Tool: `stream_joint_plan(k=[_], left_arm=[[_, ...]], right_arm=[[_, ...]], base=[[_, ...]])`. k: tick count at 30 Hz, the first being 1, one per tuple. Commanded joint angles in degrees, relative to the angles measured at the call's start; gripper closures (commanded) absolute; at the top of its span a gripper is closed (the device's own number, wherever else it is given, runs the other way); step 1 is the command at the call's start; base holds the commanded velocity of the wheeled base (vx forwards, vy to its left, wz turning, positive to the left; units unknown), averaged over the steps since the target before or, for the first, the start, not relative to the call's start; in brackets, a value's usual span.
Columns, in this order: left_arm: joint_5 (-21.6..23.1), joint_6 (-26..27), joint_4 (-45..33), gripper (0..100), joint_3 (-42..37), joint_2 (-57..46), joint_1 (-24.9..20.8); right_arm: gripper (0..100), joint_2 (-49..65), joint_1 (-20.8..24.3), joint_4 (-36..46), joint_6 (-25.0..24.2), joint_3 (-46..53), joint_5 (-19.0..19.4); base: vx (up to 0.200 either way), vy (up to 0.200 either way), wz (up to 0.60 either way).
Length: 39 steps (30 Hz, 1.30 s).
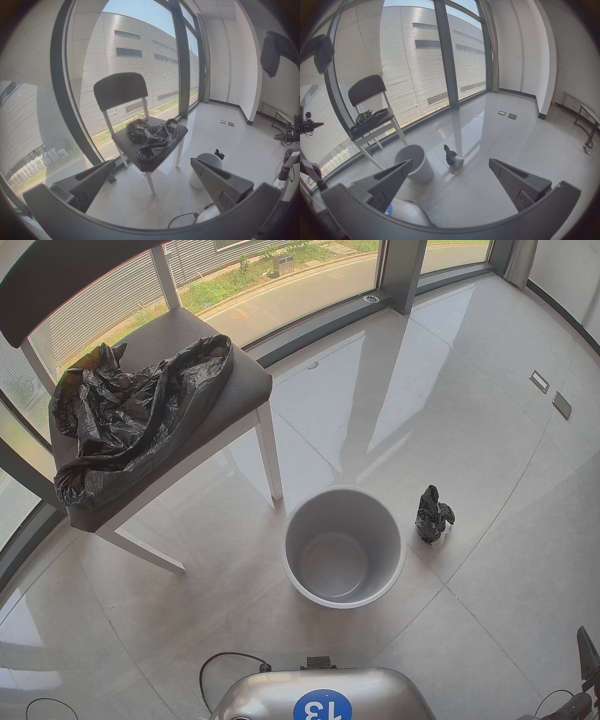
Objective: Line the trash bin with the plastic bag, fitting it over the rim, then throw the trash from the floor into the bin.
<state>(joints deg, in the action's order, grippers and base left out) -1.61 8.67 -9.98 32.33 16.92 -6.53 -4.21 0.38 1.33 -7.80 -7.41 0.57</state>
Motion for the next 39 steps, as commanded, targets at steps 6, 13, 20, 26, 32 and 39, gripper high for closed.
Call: stream_joint_plan(k=[6, 13, 20, 26, 32, 39], left_arm=[[-0.76, 9.09, -19.9, 0, 44.14, 41.26, -4.54], [-0.24, 12.25, -17.79, 0, 56.53, 55.59, -4.72], [-0.32, 19.46, -24.38, 0, 68.13, 65.7, -5.86], [-0.41, 12.16, -37.04, 0, 73.93, 70.0, -10.69], [-2.35, 5.83, -38.36, 0, 77.01, 74.84, -14.03], [-6.04, 7.33, -35.28, 0, 77.27, 78.09, -13.68]], right_arm=[[0, -20.32, 3.05, 7.46, 6.4, -15.97, 7.95], [0, -27.0, 0.5, 9.83, 7.8, -23.26, 5.49], [0, -32.36, 0.24, 19.24, 8.24, -33.02, 5.14], [0, -32.53, 0.41, 26.8, 9.38, -37.06, 5.23], [0, -32.36, 0.41, 27.15, 9.74, -37.15, 5.23], [0, -32.27, 0.41, 26.8, 10.88, -37.76, 5.32]], base=[[0.0, 0.0, 0.0], [0.0, 0.0, 0.0], [0.0, 0.0, 0.0], [0.0, 0.0, 0.0], [0.0, 0.0, 0.0], [0.0, 0.0, 0.0]])
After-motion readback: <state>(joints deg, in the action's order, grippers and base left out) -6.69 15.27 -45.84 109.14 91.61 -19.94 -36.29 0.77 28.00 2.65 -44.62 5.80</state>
